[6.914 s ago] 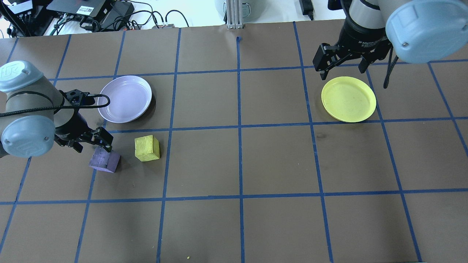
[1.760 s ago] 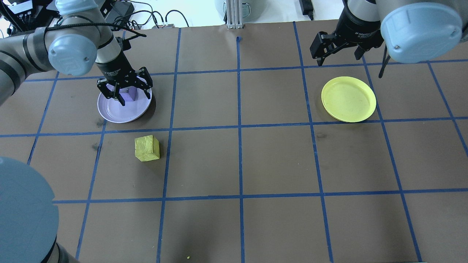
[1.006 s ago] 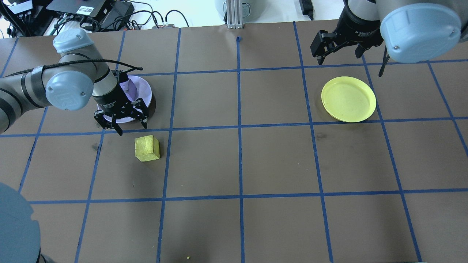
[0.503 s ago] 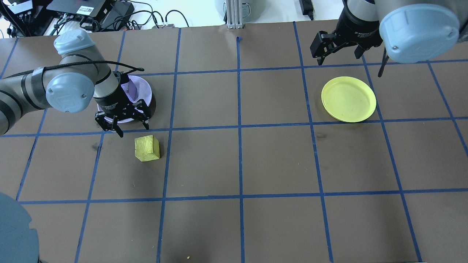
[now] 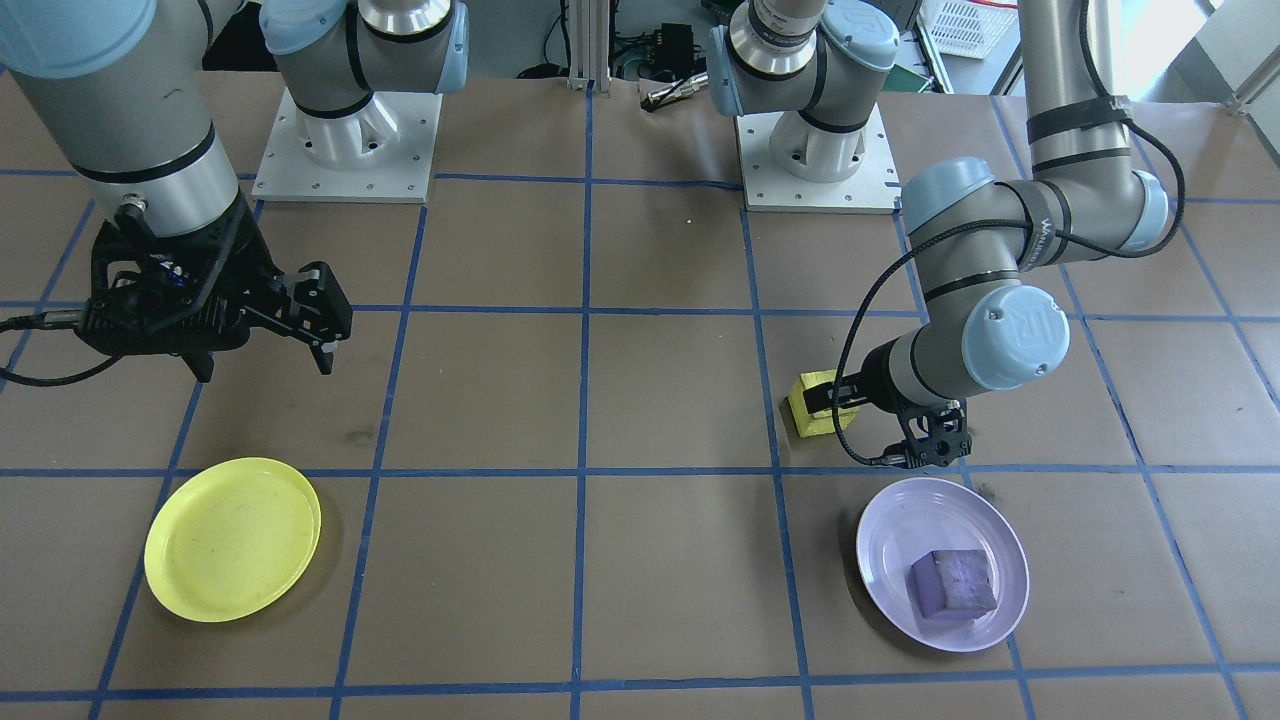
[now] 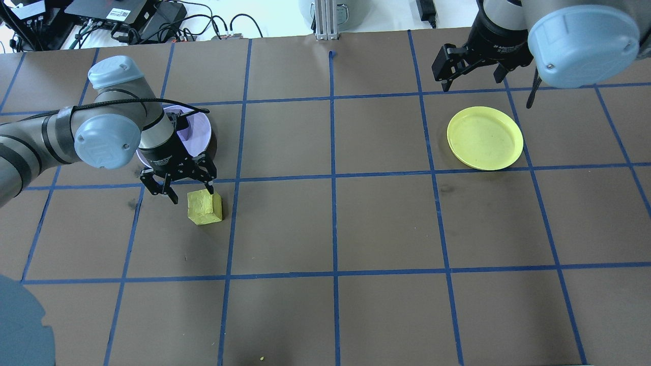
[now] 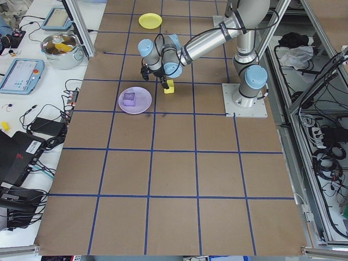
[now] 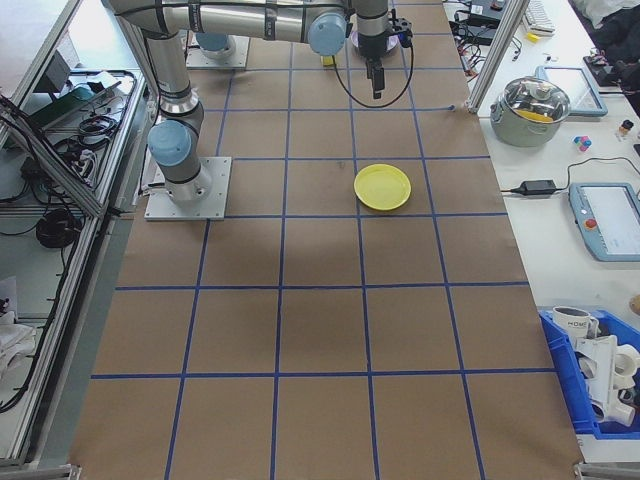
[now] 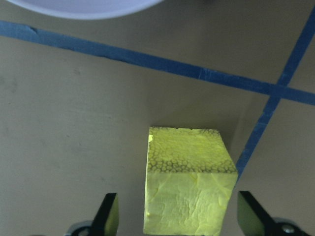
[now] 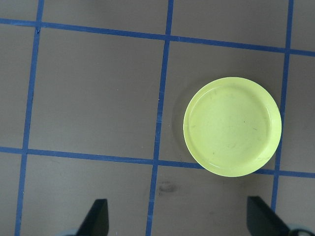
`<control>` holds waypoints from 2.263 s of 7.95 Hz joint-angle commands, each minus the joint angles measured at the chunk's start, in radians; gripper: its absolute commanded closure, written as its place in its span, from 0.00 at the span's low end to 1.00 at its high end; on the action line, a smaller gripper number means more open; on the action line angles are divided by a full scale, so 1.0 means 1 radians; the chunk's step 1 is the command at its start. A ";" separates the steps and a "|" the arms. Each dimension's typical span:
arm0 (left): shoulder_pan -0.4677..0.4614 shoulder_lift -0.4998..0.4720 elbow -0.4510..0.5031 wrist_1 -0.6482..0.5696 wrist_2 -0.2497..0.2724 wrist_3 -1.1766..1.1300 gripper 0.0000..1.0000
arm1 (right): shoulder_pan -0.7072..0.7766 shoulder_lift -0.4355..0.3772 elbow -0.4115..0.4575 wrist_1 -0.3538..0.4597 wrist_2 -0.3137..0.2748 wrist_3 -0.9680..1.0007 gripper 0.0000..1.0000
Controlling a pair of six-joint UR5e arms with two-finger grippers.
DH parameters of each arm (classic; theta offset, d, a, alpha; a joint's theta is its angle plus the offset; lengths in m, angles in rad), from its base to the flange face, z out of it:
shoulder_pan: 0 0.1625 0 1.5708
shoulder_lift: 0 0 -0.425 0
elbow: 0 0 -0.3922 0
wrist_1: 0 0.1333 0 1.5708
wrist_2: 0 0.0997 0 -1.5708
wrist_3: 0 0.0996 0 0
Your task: Sort blocks by color into plates
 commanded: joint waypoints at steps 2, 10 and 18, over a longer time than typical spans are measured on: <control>-0.003 0.005 -0.016 0.001 -0.021 0.015 0.13 | 0.000 0.000 0.002 0.003 0.001 0.008 0.00; -0.010 -0.026 -0.076 0.138 -0.021 0.072 0.18 | 0.000 0.001 0.005 0.006 0.002 -0.009 0.00; -0.240 0.045 -0.047 0.108 -0.081 -0.095 1.00 | 0.000 0.001 0.005 0.006 -0.013 -0.011 0.00</control>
